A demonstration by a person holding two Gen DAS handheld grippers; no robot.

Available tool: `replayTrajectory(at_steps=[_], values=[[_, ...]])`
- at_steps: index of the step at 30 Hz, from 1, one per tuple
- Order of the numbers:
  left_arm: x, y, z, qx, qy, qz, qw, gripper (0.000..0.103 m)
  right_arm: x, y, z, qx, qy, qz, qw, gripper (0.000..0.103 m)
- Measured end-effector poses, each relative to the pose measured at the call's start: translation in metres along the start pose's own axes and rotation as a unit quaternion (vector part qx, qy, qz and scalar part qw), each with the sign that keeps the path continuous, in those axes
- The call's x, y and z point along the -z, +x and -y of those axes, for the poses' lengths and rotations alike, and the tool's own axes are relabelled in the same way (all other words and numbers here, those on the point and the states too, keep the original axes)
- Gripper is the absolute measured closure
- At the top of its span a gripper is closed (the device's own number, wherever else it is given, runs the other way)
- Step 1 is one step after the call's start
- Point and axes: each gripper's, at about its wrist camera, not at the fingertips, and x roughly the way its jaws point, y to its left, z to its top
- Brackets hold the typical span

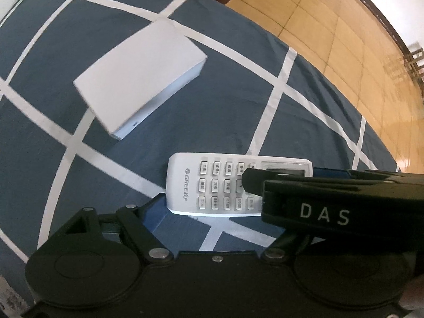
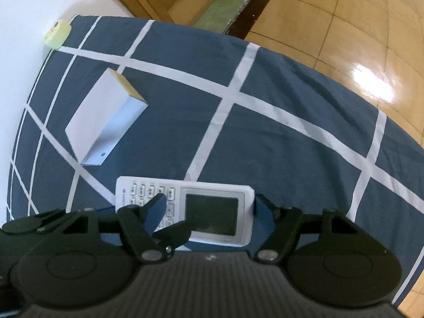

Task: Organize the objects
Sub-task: 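Close the right gripper on the white phone handset, then lift the phone handset and carry it toward the cardboard box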

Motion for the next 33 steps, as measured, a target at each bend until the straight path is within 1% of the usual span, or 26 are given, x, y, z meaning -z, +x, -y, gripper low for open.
replayTrajectory(at_steps=[5, 11, 18, 24, 28, 33], values=[[0.007, -0.017, -0.006, -0.008, -0.017, 0.016, 0.9997, 0.024, 0.001, -0.01, -0.015, -0.006, -0.025, 0.007, 1.0, 0.032], [0.021, -0.049, -0.017, -0.026, -0.044, 0.042, 0.9978, 0.024, 0.007, -0.029, -0.04, -0.024, -0.059, 0.017, 0.998, 0.032], [0.051, -0.089, -0.031, -0.045, -0.092, 0.077, 0.9918, 0.024, 0.024, -0.054, -0.074, -0.046, -0.116, 0.025, 0.992, 0.032], [0.085, -0.12, -0.045, -0.063, -0.138, 0.107, 0.9826, 0.024, 0.046, -0.073, -0.104, -0.066, -0.17, 0.03, 0.983, 0.032], [0.112, -0.138, -0.057, -0.073, -0.174, 0.123, 0.9743, 0.024, 0.063, -0.082, -0.126, -0.077, -0.209, 0.029, 0.975, 0.032], [0.146, -0.157, -0.075, -0.087, -0.219, 0.142, 0.9614, 0.023, 0.087, -0.088, -0.156, -0.091, -0.258, 0.024, 0.962, 0.032]])
